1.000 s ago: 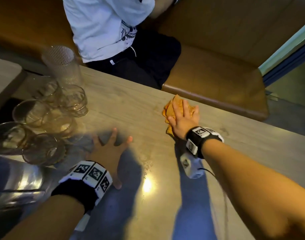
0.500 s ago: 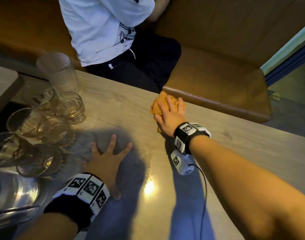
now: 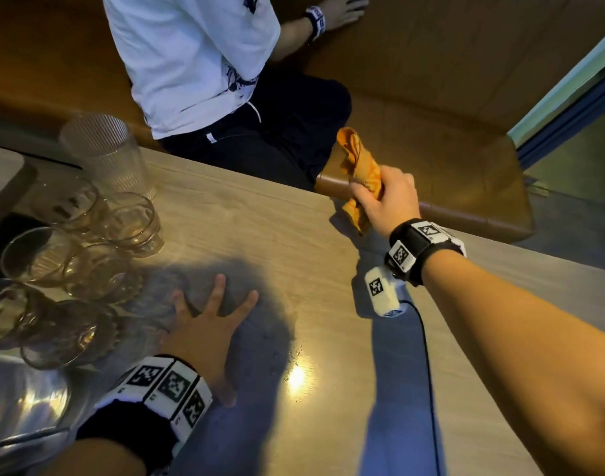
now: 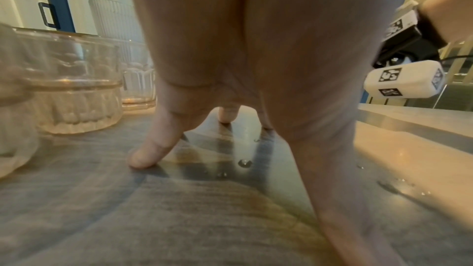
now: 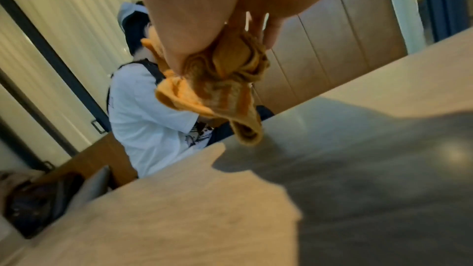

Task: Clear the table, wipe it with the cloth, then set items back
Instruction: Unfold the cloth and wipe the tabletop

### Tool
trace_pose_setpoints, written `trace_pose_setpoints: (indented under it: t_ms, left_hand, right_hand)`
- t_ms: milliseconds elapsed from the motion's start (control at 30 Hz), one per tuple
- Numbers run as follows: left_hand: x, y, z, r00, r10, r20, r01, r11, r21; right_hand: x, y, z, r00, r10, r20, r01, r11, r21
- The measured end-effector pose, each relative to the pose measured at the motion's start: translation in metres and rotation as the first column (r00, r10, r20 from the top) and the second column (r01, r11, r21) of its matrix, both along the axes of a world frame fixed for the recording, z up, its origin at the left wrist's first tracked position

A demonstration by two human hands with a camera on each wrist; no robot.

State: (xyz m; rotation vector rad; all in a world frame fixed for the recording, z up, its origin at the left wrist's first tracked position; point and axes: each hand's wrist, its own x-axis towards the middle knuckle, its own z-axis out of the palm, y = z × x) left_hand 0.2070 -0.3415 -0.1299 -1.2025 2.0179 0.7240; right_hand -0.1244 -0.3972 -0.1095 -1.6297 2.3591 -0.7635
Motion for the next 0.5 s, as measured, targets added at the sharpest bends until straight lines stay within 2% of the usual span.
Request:
trace_pose_setpoints:
  t_ms: [67, 200, 267, 367, 500]
  left_hand:
    - [0.001, 0.0, -0.002, 1.0, -0.005, -0.008, 0.005, 1.0, -0.009]
    - [0.001, 0.002, -0.002, 1.0, -0.002, -0.003, 0.002, 1.0, -0.013]
    - [0.0, 0.001, -0.001, 1.0, -0.013, -0.004, 0.013, 1.0, -0.025]
    - [-0.001, 0.001, 0.001, 1.0, -0.005, 0.007, 0.005, 1.0, -0.019]
    - [-0.001, -0.001, 0.005, 1.0, -0.005, 0.001, 0.005, 1.0, -0.006]
  right_hand:
    - [0.005, -0.009, 0.0, 0.997, 0.064, 0.052, -0.063, 0.998, -0.018]
    - [0.011, -0.019, -0.005, 0.991, 0.123, 0.046, -0.131, 0.963, 0.236]
    - [0.013, -0.017, -0.008, 0.976, 0.203, 0.079, -0.217, 0.929, 0.299]
    - [0.01, 0.003, -0.008, 0.951, 0.284, 0.123, -0.309, 0.89, 0.336]
    - [0.028, 0.06, -0.015, 0.867, 0.4, 0.297, -0.481, 0.828, 0.29]
